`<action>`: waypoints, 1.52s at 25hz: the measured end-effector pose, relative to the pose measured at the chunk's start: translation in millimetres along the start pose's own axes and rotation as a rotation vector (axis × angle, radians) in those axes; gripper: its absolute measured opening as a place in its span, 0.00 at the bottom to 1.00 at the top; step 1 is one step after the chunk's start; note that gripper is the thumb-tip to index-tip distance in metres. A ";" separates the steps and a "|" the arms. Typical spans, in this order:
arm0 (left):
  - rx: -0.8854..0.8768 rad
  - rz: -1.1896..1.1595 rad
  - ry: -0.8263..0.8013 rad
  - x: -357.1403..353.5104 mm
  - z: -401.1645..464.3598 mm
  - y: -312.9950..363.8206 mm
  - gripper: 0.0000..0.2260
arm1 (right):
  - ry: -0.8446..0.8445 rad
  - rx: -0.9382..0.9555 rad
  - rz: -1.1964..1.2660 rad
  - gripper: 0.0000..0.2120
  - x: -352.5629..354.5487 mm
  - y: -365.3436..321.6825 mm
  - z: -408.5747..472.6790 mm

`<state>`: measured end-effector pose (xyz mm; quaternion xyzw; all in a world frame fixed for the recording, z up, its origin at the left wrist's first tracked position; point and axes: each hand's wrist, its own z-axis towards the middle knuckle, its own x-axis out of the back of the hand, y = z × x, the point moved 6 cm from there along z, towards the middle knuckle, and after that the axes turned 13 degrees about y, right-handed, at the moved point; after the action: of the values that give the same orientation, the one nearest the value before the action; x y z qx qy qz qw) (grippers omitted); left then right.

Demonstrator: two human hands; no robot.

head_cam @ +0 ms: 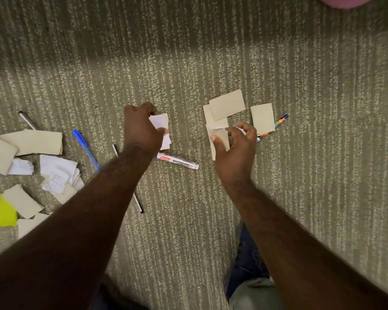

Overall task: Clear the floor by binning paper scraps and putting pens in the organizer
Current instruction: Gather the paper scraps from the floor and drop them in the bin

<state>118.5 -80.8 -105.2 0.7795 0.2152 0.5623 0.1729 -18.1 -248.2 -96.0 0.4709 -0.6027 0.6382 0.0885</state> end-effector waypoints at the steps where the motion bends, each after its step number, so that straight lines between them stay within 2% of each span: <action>1: -0.001 0.001 0.009 3.0 3.1 1.6 0.16 | -0.014 0.006 -0.010 0.08 -3.2 -1.2 3.5; 3: 0.053 -0.088 0.032 12.3 9.1 9.5 0.15 | -0.050 -0.003 -0.019 0.09 -12.7 -4.7 8.7; 5: 0.125 -0.278 0.009 17.3 14.0 25.0 0.17 | -0.038 -0.017 -0.065 0.10 -18.6 -8.3 11.2; 8: 0.122 -0.538 -0.058 20.5 16.6 52.1 0.18 | 0.007 -0.046 -0.182 0.13 -20.5 -10.1 14.9; 11: 0.142 -0.594 -0.092 13.8 16.0 61.3 0.16 | -0.020 -0.090 -0.263 0.14 -20.9 -8.3 17.2; 13: 0.137 -0.569 -0.117 5.5 13.6 65.0 0.14 | -0.026 -0.081 -0.266 0.13 -21.1 -9.9 17.7; 18: 0.051 -0.494 -0.212 -16.1 10.5 89.0 0.13 | -0.054 -0.094 -0.057 0.09 -16.6 -9.9 9.9; 23: -0.103 -0.376 -0.249 -41.9 5.2 114.6 0.11 | -0.025 -0.084 0.040 0.10 29.3 8.6 -17.3; 27: -0.395 -0.055 -0.311 -68.3 -4.1 119.7 0.16 | 0.050 -0.077 0.103 0.16 53.4 18.0 2.2; 29: -0.539 0.052 -0.329 -77.0 -12.9 119.4 0.23 | 0.060 -0.015 0.058 0.17 55.7 21.4 22.8; 31: -0.649 0.116 -0.281 -81.5 -22.3 118.9 0.25 | 0.057 0.136 -0.064 0.13 56.8 20.1 41.1; 33: -0.726 0.188 -0.194 -82.8 -29.8 120.4 0.21 | 0.030 0.172 -0.112 0.10 56.7 19.8 56.1; 35: -0.698 0.223 -0.117 -81.0 -31.1 119.7 0.18 | -0.004 0.118 -0.138 0.08 54.2 23.5 69.7; 36: -0.626 0.181 -0.088 -78.8 -28.4 115.5 0.17 | -0.020 0.077 -0.145 0.08 52.3 26.2 75.3; 38: -0.388 -0.045 -0.070 -68.5 -21.8 102.0 0.18 | -0.044 -0.001 -0.140 0.09 47.7 31.7 84.8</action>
<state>93.4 -202.9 -101.2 0.7457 0.1140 0.5616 0.3400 -23.5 -350.4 -98.4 0.5256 -0.5702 0.6198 0.1199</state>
